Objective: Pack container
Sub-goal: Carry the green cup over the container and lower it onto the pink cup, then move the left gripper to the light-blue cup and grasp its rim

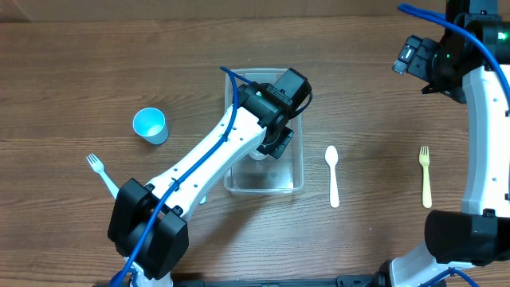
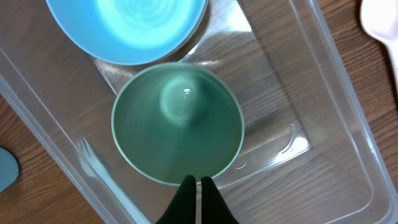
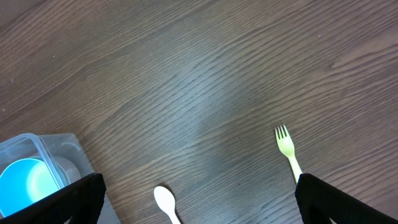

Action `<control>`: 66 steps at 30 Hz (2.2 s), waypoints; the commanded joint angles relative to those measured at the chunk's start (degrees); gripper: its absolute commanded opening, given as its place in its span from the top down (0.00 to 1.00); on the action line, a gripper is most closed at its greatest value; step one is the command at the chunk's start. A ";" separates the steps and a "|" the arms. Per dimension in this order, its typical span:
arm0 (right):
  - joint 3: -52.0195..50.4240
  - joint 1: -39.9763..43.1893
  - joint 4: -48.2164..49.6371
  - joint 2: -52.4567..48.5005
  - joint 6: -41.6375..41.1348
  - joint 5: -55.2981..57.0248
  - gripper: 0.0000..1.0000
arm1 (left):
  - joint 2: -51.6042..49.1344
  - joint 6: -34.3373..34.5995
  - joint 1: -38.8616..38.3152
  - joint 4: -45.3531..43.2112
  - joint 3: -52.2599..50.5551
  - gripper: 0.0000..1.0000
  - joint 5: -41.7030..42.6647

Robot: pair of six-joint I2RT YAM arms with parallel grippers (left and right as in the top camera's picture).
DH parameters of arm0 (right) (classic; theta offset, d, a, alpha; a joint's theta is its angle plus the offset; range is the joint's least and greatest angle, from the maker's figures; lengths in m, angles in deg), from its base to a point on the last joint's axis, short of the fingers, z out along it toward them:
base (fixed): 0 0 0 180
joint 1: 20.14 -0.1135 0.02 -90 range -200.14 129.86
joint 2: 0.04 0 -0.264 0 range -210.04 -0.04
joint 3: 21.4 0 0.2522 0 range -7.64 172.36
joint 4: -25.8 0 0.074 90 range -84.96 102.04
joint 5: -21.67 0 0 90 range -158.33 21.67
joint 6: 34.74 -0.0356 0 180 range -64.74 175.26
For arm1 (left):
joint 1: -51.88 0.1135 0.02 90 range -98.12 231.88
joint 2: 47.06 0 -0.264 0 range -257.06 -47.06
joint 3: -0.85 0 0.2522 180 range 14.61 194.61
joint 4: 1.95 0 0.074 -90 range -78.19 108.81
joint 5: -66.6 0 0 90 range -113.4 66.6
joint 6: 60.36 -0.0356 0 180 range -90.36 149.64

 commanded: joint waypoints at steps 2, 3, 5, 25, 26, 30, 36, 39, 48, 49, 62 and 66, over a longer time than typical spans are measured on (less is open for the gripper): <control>0.28 -0.07 0.11 0.44 -0.33 -0.02 0.00 | -0.13 0.81 0.59 -0.17 0.22 0.88 -1.57; 0.28 -0.07 0.11 0.44 -0.33 -0.02 0.00 | -0.11 1.01 0.59 -0.15 0.57 0.86 -1.57; 0.28 -0.07 0.11 0.44 -0.33 -0.02 0.00 | -0.04 2.49 0.66 -0.13 1.49 0.82 -1.62; 0.28 -0.07 0.13 0.44 -0.33 -0.02 0.00 | 6.36 16.63 24.83 6.36 1.64 0.69 -3.30; 0.28 -0.07 0.13 0.44 -0.33 -0.02 0.00 | 6.36 14.12 26.64 7.30 1.64 0.66 -3.26; 0.28 -0.07 0.13 0.44 -0.33 -0.02 0.00 | 6.25 6.10 30.56 8.26 1.53 0.57 -3.32; 0.28 -0.07 0.13 0.44 -0.33 -0.02 0.00 | 5.16 -3.96 32.11 4.81 -0.44 0.34 -3.32; 0.28 -0.07 0.13 0.44 -0.33 -0.02 0.00 | 5.14 -7.32 32.20 1.66 -4.04 0.36 -4.39; 0.28 -0.07 0.13 0.44 -0.33 -0.02 0.00 | 5.07 -15.34 35.45 -11.50 -15.15 0.33 -5.29; 0.28 -0.07 0.13 0.44 -0.33 -0.02 0.00 | 5.07 -16.04 35.65 -12.44 -15.80 0.32 -5.29; 0.28 -0.07 0.13 0.44 -0.33 0.00 0.00 | 5.05 -22.45 36.02 -21.51 -21.00 0.35 -2.40; 0.28 -0.07 0.11 0.44 -0.33 -0.02 0.00 | 4.94 -22.84 36.02 -21.84 -21.00 0.43 -2.43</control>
